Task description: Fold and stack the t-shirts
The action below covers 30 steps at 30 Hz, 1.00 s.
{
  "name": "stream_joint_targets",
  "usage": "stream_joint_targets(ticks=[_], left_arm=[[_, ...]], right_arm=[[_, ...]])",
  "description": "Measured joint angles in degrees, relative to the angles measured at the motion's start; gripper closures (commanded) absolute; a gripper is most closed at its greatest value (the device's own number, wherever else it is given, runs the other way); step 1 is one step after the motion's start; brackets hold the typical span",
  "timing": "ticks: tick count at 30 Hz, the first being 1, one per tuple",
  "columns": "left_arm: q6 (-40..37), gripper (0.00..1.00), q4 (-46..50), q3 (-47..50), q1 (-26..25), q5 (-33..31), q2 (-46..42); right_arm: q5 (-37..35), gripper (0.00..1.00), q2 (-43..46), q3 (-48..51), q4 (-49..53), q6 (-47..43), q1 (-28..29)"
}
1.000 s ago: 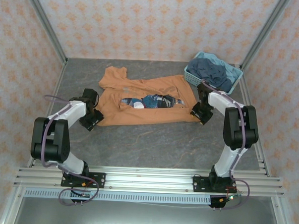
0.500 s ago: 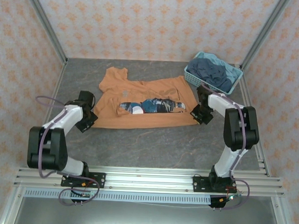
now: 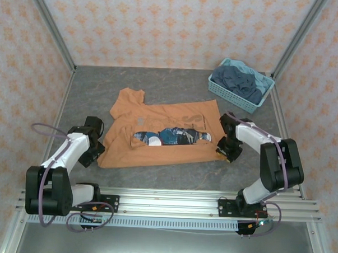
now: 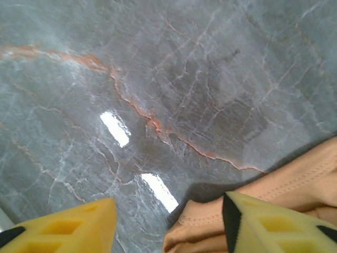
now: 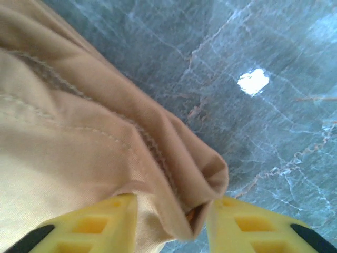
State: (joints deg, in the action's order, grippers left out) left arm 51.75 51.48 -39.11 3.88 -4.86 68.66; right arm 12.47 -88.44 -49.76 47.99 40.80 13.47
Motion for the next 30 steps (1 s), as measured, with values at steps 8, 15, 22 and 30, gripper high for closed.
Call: stream_joint_targets(ticks=[8,15,22,30], left_arm=[[5.8,0.36,-3.7,-7.0,-10.8,5.8,-6.5],[10.1,0.37,-13.0,-7.0,-22.9,12.3,6.5],[10.1,0.51,-18.2,-7.9,-24.2,13.7,15.1],[9.3,0.87,-19.8,-11.6,-25.0,14.0,19.8]], right_arm=[[1.8,0.45,10.7,-3.9,-1.6,-2.1,2.0],[7.6,0.45,8.5,-4.6,-5.3,-2.8,2.6],[11.6,0.45,7.9,-5.5,-8.2,-2.8,3.2],[12.0,0.46,7.9,-5.5,-8.4,-2.7,3.3]])
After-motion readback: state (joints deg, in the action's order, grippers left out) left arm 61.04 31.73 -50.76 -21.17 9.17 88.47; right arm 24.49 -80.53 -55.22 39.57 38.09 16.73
